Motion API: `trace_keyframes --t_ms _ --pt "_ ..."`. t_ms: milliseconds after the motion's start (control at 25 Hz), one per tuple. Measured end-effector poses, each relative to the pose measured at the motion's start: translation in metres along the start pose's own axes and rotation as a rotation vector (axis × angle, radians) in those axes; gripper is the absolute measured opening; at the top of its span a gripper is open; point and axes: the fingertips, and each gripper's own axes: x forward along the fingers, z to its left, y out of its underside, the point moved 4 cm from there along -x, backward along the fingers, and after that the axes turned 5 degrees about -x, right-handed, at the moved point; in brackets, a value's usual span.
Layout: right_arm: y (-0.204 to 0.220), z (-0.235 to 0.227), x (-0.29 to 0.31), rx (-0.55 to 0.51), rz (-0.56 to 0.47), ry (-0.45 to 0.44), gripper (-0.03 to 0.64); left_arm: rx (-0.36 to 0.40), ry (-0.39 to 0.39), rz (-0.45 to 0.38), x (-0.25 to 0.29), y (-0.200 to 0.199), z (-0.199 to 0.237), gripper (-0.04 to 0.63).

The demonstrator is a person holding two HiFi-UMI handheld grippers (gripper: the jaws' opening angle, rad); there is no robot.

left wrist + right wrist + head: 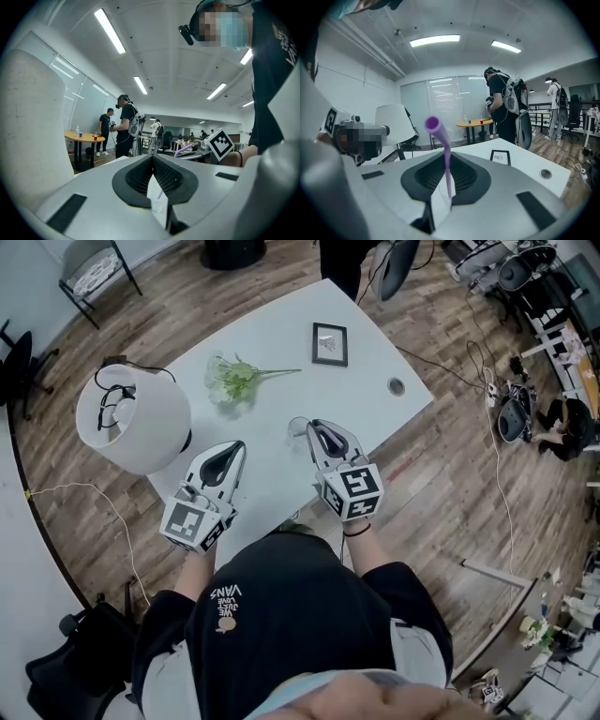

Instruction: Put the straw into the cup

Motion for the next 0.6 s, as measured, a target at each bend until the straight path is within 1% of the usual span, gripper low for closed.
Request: trace_keyframes --t_ms 200,240,280,320,360,600 --pt "0.015 0.004 0.008 0.041 0.058 -0.035 0.049 -0.011 0.011 -0.001 0.001 0.001 -0.002 0.011" --pt "0.016 0.005 0.009 0.039 0.060 -0.038 0.064 -0.012 0.012 -0.001 0.001 0.002 -0.002 0.011" --pt "0.017 0.007 0.009 0.036 0.062 -0.039 0.117 -0.013 0.012 -0.001 0.001 0.002 -0.001 0.011" --pt "0.017 0.008 0.009 0.035 0.063 -0.039 0.154 -0.014 0.013 -0.002 0.001 0.003 -0.001 0.011" --pt "0.017 0.009 0.009 0.034 0.065 -0.040 0.163 -0.014 0.013 -0.002 0.001 0.003 -0.001 0.011" --pt "0.010 0.009 -0.001 0.027 0.042 -0.026 0.163 -0.013 0.027 -0.004 0.002 0.004 -0.006 0.011"
